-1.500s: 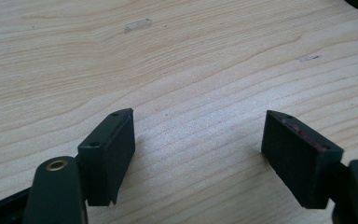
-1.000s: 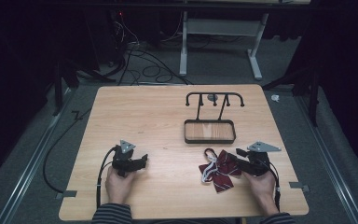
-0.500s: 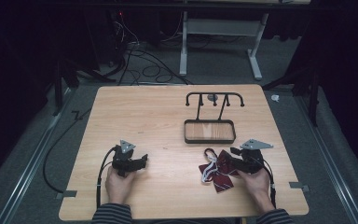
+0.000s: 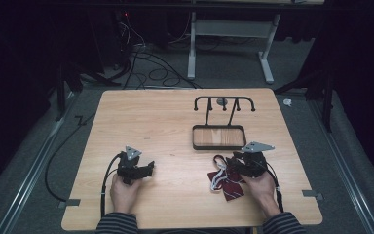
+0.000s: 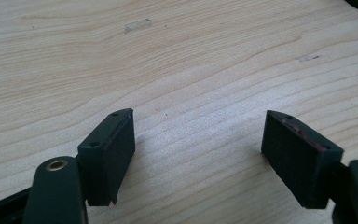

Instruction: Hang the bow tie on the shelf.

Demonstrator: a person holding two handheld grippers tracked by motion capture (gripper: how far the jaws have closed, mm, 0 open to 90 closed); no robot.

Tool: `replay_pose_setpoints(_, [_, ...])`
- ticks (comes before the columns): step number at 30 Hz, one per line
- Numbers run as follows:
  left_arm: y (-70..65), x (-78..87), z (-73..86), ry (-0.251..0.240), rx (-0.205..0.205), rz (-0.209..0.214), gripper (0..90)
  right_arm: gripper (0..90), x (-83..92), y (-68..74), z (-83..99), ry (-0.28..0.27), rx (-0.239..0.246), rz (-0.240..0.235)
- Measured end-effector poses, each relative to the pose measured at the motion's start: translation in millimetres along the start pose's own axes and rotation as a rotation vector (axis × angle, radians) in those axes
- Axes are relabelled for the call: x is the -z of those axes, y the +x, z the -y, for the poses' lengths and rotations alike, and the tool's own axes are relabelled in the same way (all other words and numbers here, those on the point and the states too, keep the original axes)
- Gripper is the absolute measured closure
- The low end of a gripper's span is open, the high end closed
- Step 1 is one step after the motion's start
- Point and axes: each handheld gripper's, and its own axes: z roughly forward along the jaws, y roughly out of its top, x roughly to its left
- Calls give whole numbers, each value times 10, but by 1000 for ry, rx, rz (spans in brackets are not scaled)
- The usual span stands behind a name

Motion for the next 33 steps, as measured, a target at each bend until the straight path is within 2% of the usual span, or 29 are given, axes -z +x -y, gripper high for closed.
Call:
replay_pose_setpoints(10, [1, 0, 0, 0, 1, 1, 263, 591, -114, 26, -145, 25, 38, -7])
replay_pose_setpoints(15, [5, 1, 0, -1, 5, 4, 264, 597, -238, 52, -219, 48, 63, -17])
replay_pose_setpoints(33, [-7, -2, 0, 0, -2, -6, 266, 618, -461, 19, -297, 115, 67, -31])
